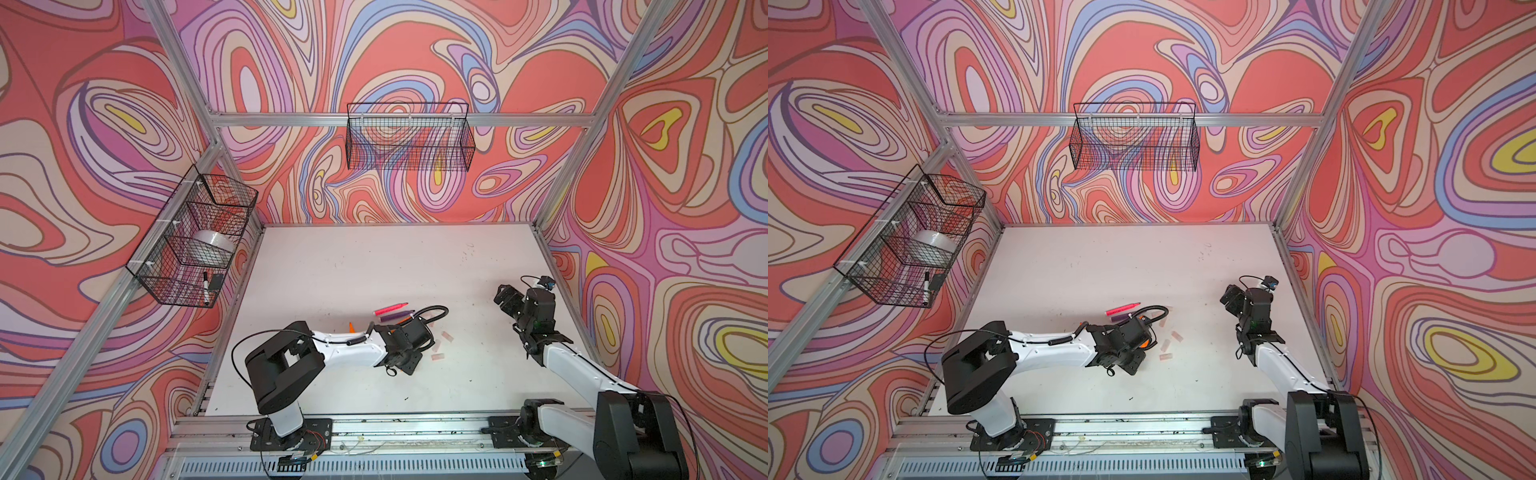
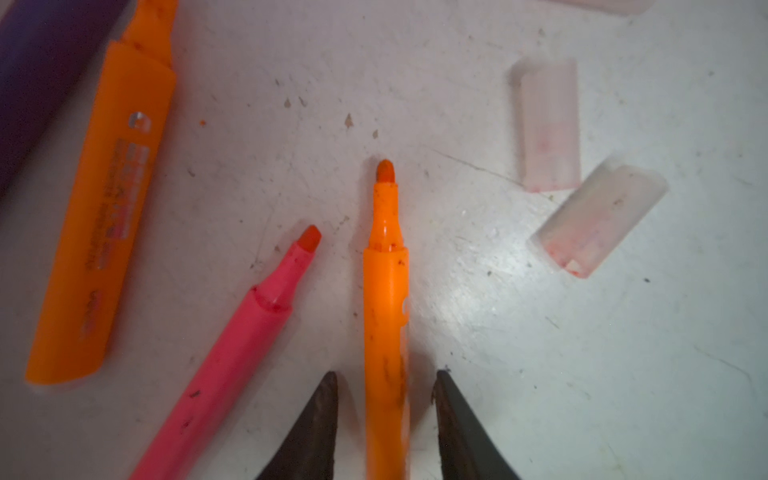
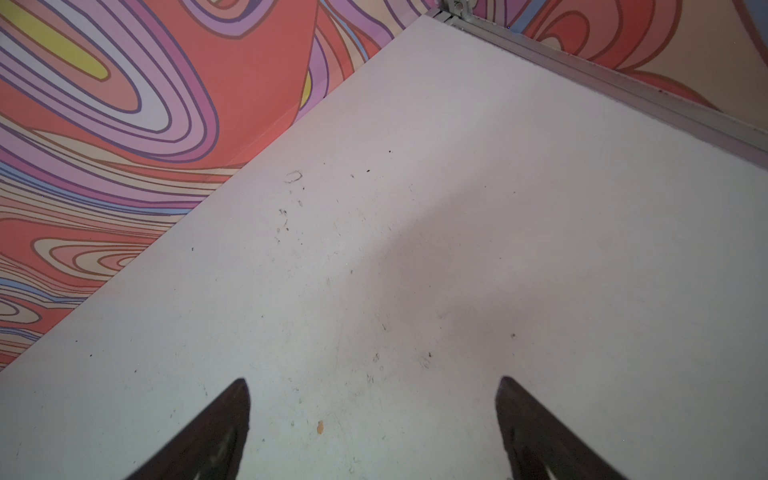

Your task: Insert the pens into the pen caps

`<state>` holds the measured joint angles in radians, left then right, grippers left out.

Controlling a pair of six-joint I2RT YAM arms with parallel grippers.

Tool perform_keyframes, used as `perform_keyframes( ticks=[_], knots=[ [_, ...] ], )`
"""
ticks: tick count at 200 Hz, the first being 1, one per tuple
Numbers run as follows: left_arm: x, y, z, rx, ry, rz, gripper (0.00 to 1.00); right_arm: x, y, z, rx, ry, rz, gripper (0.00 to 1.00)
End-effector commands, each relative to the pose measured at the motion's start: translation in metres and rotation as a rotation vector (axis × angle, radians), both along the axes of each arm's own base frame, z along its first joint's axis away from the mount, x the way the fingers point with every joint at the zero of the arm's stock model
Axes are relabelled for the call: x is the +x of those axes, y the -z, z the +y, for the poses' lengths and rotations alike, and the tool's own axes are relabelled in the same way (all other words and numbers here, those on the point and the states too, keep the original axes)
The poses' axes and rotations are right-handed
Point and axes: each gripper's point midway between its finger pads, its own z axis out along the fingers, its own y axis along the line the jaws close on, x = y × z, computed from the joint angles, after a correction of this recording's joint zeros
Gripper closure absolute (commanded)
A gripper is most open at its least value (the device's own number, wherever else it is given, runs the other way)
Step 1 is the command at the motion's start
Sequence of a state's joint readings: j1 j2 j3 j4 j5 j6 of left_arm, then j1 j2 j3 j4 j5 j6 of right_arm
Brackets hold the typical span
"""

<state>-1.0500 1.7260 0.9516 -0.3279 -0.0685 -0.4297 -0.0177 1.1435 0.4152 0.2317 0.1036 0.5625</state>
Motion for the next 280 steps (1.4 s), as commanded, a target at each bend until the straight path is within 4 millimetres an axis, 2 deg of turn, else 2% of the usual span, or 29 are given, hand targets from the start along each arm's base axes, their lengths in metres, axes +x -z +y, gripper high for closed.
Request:
perform_keyframes(
  ticks=[1, 53, 80, 106, 134, 159, 185, 222, 248, 280],
  knots=[
    [-0.012, 0.021, 0.020, 0.135, 0.008, 0.027, 0.65, 0.003, -0.009, 0.002, -0.001, -0.010, -0.026, 0.05],
    [-0.013, 0.026, 0.026, 0.140, -0.006, 0.022, 0.89, 0.000, -0.011, 0.002, -0.001, -0.007, -0.040, 0.05],
    [-0.012, 0.025, 0.024, 0.123, -0.003, 0.006, 0.95, -0.001, -0.012, 0.003, 0.002, -0.013, -0.045, 0.05],
    [-0.002, 0.019, 0.025, 0.123, -0.026, -0.045, 1.00, -0.003, -0.018, 0.011, 0.007, -0.058, -0.078, 0.03],
    [0.007, 0.000, 0.017, 0.065, -0.026, -0.088, 1.00, -0.009, -0.025, 0.015, 0.009, -0.085, -0.118, 0.02],
    [0.014, -0.033, 0.010, -0.052, -0.041, -0.117, 1.00, -0.013, -0.032, 0.028, 0.050, -0.148, -0.120, 0.02],
    [0.024, -0.073, 0.010, -0.159, -0.062, -0.180, 1.00, -0.021, -0.044, 0.070, 0.200, -0.324, -0.129, 0.05],
    [0.043, -0.127, 0.022, -0.356, -0.118, -0.281, 1.00, -0.048, -0.079, 0.142, 0.272, -0.522, -0.194, 0.05],
    [0.045, -0.151, 0.028, -0.433, -0.125, -0.335, 1.00, -0.068, -0.100, 0.195, 0.318, -0.659, -0.240, 0.09],
    [0.036, -0.168, 0.027, -0.512, -0.096, -0.346, 1.00, -0.083, -0.107, 0.253, 0.397, -0.814, -0.266, 0.22]
  ],
)
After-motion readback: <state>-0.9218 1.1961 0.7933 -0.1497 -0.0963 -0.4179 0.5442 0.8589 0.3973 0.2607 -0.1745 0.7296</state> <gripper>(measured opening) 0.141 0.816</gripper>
